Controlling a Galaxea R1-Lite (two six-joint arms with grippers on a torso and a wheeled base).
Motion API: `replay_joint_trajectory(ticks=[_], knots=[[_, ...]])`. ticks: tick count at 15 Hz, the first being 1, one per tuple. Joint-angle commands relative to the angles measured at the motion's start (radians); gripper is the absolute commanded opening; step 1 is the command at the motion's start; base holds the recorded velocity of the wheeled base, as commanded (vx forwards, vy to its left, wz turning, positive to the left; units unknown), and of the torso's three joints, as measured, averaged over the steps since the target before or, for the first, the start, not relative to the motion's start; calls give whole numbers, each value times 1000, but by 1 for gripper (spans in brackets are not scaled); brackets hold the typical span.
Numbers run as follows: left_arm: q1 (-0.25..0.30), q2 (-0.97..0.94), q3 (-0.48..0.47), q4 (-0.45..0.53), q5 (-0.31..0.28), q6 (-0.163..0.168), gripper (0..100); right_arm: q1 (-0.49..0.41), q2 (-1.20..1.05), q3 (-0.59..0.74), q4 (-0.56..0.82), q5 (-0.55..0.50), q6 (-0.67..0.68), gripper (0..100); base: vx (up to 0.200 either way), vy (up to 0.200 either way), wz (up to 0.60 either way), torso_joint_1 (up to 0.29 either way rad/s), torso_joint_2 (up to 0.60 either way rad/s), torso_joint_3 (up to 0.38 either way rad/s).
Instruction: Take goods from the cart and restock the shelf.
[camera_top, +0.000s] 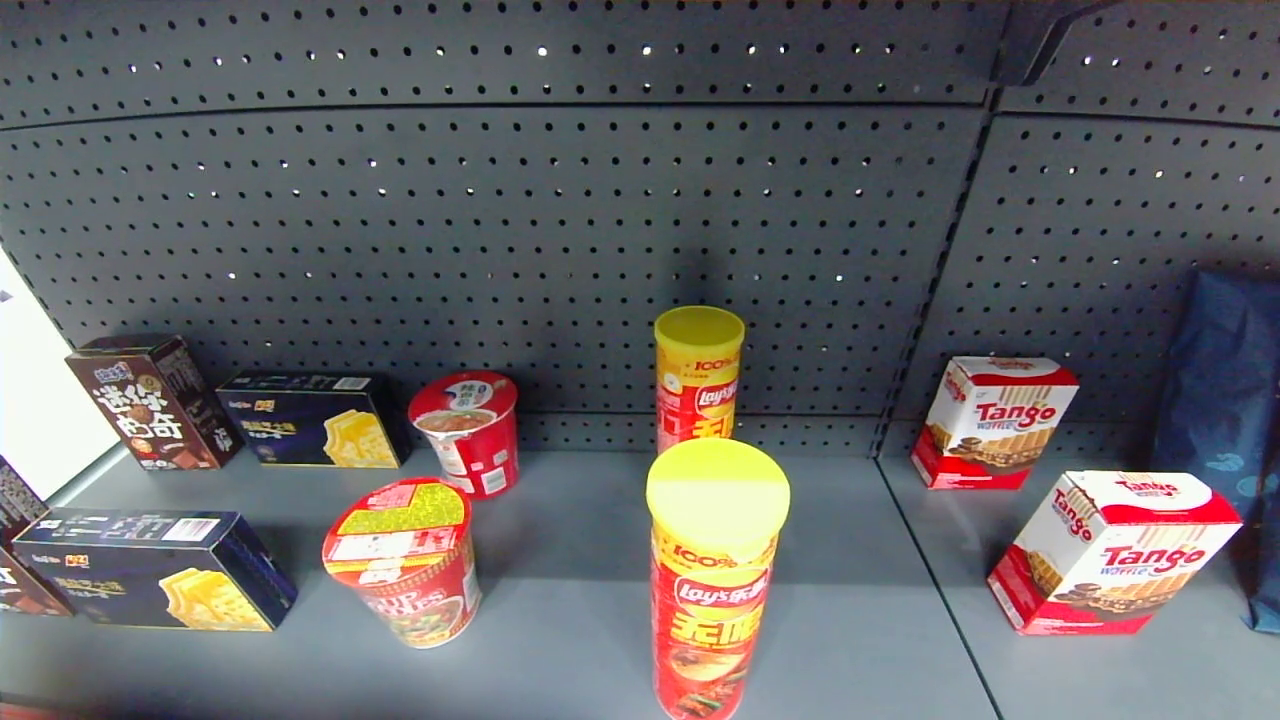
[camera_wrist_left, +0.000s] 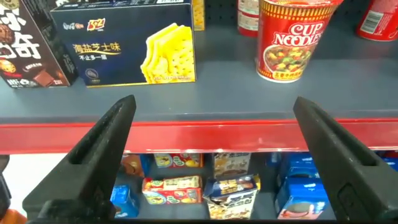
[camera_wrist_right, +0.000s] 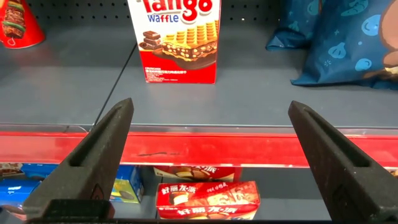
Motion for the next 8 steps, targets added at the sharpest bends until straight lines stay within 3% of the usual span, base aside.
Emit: replay_joint_trajectory(ticks=[1, 8], knots=[[0, 0, 0, -1, 1, -1, 100, 0, 0, 0, 0, 0, 0, 100, 0, 0, 0, 0, 0, 0], [0, 0, 0, -1, -1, 1, 100, 0, 0, 0, 0, 0, 0, 100, 0, 0, 0, 0, 0, 0]])
